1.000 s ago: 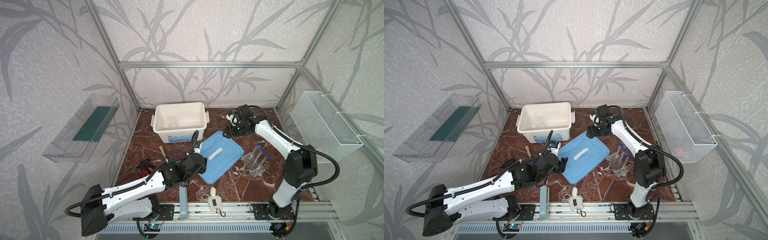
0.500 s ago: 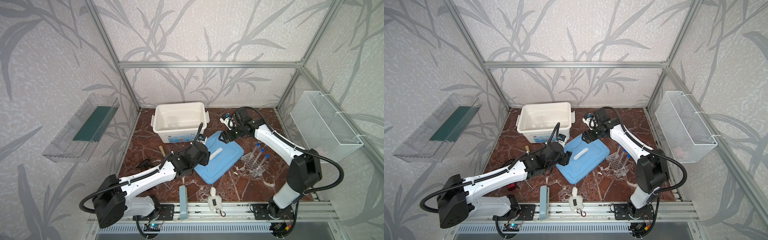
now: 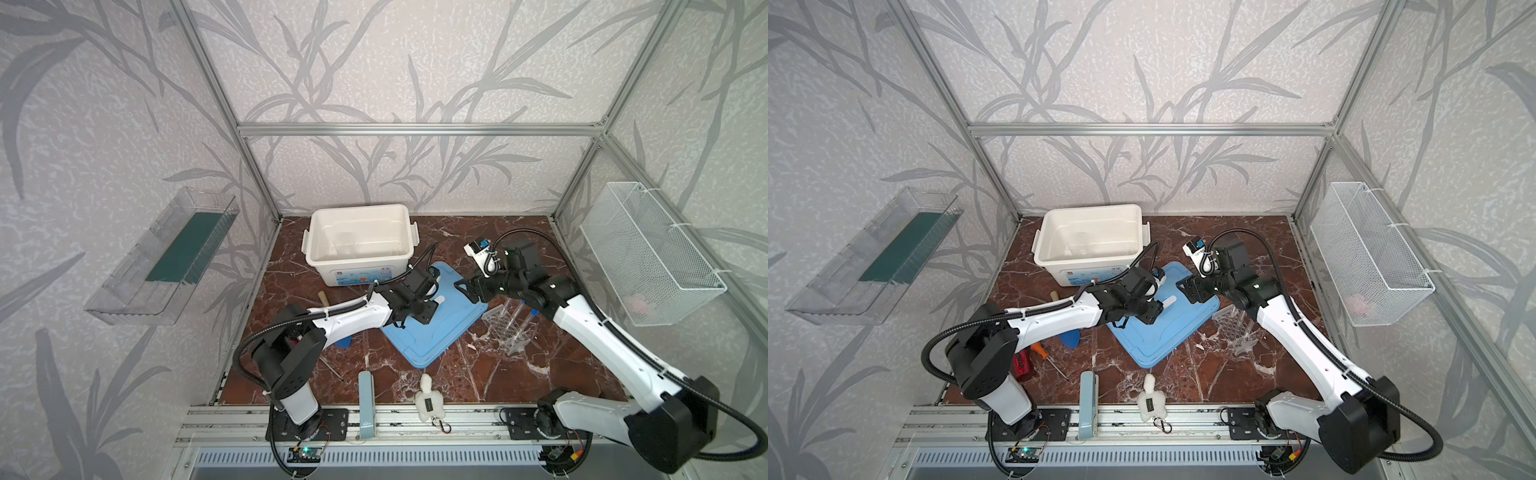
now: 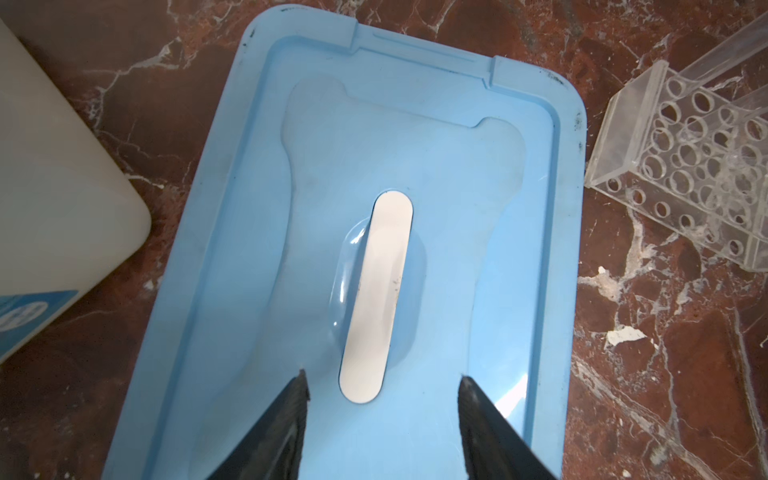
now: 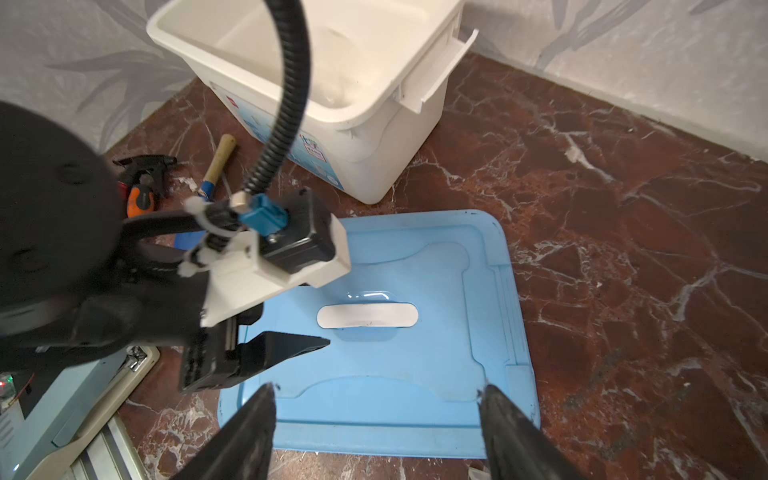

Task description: Organize the chemistry lab equipment

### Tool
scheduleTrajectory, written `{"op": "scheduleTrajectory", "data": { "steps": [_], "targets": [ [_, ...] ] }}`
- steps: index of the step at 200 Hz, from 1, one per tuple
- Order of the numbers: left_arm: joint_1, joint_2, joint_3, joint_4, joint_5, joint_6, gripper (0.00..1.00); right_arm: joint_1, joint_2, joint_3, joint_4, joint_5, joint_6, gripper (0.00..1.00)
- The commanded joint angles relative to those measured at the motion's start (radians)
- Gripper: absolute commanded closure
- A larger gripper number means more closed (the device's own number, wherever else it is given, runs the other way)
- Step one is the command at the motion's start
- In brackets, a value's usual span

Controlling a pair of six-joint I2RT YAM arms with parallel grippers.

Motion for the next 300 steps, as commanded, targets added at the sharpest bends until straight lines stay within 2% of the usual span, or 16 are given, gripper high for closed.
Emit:
{"op": "scheduleTrajectory", "data": {
  "steps": [1,22,54,74,96,116,128,156,181,220,271,300],
  "targets": [
    [0.014,0.039,0.048,-0.058,0.026,0.061,0.42,-0.019,-0.047,-0.042,0.053,-0.019,0.045,0.24],
    [0.020,0.043,0.066,-0.077,0.017,0.053,0.43,-0.019,-0.034,-0.065,0.070,-0.064,0.014,0.23],
    [0.058,-0.074,-0.026,0.028,0.049,-0.097,0.42,-0.019,0.070,0.011,0.056,-0.134,-0.027,0.15],
    [0.054,-0.085,-0.049,0.089,0.147,-0.053,0.39,-0.019,0.137,0.066,0.076,-0.193,-0.016,0.13],
    [0.062,0.031,0.066,-0.083,0.120,0.014,0.43,-0.019,0.171,0.102,0.071,-0.194,-0.019,0.15],
    [0.070,0.090,0.107,-0.109,0.129,0.050,0.45,-0.019,0.137,0.076,0.060,-0.161,-0.032,0.15],
    [0.070,0.116,0.117,-0.096,0.174,0.071,0.46,-0.019,0.100,0.014,0.106,-0.138,-0.019,0.15],
    [0.072,0.172,0.137,-0.097,0.132,0.086,0.48,-0.019,0.024,-0.106,0.177,-0.114,-0.002,0.17],
    [0.072,0.201,0.141,-0.072,0.116,0.101,0.52,-0.019,-0.024,-0.148,0.177,-0.102,0.030,0.17],
    [0.069,0.238,0.165,-0.061,0.152,0.102,0.54,-0.019,-0.081,-0.201,0.199,-0.104,0.070,0.17],
    [0.057,0.298,0.233,-0.141,0.095,0.139,0.58,-0.019,-0.118,-0.240,0.204,-0.036,0.086,0.17],
    [0.038,0.308,0.235,-0.175,0.050,0.163,0.56,-0.020,-0.135,-0.264,0.230,0.002,0.093,0.17]
  ]
}}
